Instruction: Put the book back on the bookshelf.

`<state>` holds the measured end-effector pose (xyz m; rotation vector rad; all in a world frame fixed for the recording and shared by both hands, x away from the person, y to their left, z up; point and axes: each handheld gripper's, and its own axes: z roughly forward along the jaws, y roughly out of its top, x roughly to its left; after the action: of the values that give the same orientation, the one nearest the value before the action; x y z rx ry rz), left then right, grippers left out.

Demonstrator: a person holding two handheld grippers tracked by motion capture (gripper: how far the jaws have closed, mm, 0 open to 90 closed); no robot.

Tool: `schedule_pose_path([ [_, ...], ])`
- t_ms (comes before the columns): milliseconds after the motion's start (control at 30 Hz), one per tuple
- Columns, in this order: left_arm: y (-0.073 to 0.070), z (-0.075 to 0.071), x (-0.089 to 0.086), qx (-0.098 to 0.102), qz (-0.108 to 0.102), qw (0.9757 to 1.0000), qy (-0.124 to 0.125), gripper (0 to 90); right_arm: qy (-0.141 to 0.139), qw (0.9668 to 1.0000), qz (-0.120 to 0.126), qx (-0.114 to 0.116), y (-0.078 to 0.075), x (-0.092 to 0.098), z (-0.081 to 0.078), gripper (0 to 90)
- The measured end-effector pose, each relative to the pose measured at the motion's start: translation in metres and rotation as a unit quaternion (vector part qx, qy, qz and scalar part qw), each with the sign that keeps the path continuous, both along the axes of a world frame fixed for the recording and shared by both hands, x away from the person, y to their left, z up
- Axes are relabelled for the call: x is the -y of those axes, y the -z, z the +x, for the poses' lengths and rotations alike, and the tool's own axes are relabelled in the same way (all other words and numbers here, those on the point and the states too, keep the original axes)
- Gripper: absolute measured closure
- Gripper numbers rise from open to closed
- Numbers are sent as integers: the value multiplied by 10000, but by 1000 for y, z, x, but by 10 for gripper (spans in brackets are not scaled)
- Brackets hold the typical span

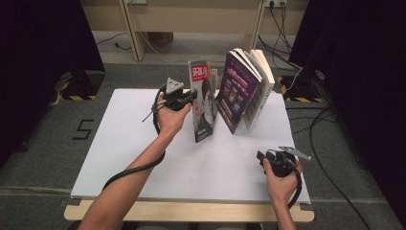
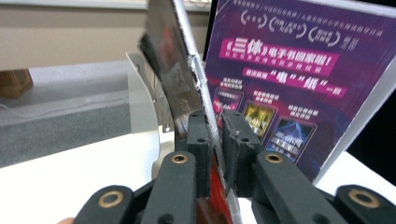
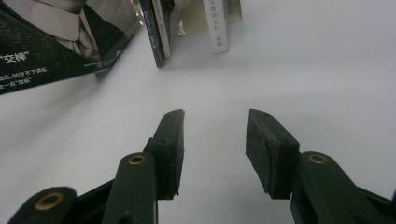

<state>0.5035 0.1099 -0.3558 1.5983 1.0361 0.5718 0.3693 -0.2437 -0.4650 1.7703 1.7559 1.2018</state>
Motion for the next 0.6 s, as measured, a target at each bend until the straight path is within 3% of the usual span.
schedule_pose_path([
  [200,6,7,-6,-357,-246,9991,-41,787,14,10000,44,-36,0,-1,0,573],
  [600,5,17,-12,-717,-628,9953,-184,730,-40,10000,-2,-24,2,0,1,568],
])
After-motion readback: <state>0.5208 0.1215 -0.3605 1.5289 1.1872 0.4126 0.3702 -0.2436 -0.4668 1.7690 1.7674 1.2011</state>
